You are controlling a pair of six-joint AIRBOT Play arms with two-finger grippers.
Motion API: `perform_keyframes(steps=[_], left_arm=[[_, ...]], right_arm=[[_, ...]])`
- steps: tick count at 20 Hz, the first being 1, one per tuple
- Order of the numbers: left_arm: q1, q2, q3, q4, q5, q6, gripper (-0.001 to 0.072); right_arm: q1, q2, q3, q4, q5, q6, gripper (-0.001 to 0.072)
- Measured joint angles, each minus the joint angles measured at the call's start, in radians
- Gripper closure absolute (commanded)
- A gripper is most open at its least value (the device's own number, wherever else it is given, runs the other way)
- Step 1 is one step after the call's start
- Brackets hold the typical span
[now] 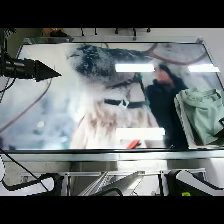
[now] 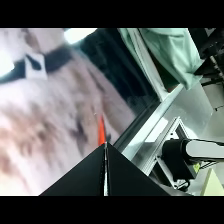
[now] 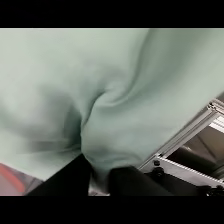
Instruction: Fold the shirts.
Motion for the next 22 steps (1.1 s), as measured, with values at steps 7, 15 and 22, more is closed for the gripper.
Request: perform_keyframes(steps=[7,15,22], left_arm=[[0.000,-0.001,0.000,-0.001,0.035,0.005,0.0691],[0.037,0.003,-0.002,-0.002,0.037,-0.008,0.0692],[-0.027,0.244,-0.340,-0.002,0.101,-0.010,0.0692]], right_arm=[[0.001,-0.074,0.148,0.002,0.026,-0.015,0.0120],[0.053,-0.069,0.617,0.313,0.043,0.012,0.0688],[0.553,0.124,0.259,0.379,-0.212,-0.054,0.0694]])
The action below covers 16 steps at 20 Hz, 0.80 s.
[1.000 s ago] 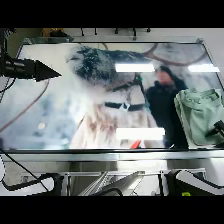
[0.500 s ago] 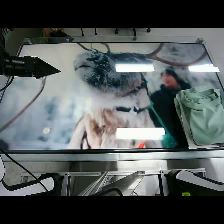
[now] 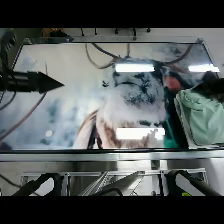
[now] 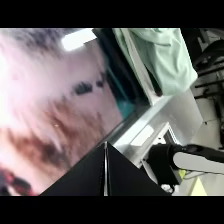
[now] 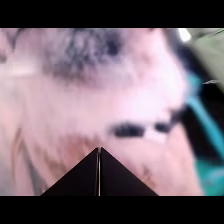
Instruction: Fold the shirts.
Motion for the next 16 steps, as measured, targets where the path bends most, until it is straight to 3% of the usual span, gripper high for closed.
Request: perform_keyframes(steps=[6,16], left_arm=[[-0.148,0.328,-0.518,0.078,0.148,0.051,0.0692],[-0.206,0.599,-0.808,0.153,0.260,0.025,0.0691]], right_arm=[[0.455,0.200,-0.505,-0.003,-0.290,-0.011,0.0693],[0.579,0.238,-0.632,0.002,-0.406,-0.035,0.0693]])
